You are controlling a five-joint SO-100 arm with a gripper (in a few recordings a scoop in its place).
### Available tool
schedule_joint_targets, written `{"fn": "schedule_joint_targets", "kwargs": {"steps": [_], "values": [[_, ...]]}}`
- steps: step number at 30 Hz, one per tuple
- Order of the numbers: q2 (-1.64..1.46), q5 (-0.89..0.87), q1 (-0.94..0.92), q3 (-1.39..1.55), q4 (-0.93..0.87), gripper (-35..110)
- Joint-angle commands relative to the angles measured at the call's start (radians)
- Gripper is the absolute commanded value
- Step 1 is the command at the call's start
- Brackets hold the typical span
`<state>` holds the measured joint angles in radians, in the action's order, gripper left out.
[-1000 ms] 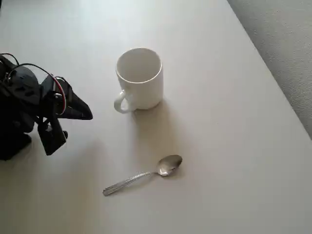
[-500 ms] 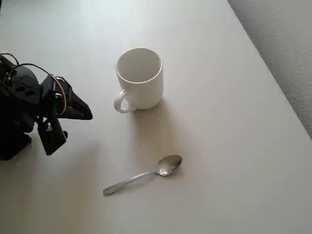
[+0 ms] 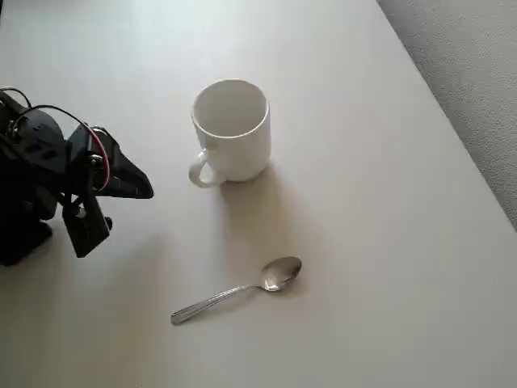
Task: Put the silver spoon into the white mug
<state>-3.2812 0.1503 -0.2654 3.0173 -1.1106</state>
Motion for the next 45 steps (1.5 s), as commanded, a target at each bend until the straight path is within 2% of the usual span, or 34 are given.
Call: {"fn": "schedule_joint_targets", "kwargs": {"steps": [1,25,29,34,37,40,43,45], "values": [[-0.011,-0.008,-0.015,-0.006,0.012,-2],[-0.011,-0.008,-0.015,-0.006,0.012,-2],[-0.011,0.098,0.077,-0.006,0.008,-2],[-0.011,0.12,0.097,-0.006,0.006,-2],[-0.011,0.103,0.006,-0.043,0.066,-2],[-0.011,0.061,-0.133,-0.201,0.057,-1],[0.014,-0.012,-0.219,-0.35,0.129,10],[0.141,-0.043,-0.23,-0.476,0.161,13]]}}
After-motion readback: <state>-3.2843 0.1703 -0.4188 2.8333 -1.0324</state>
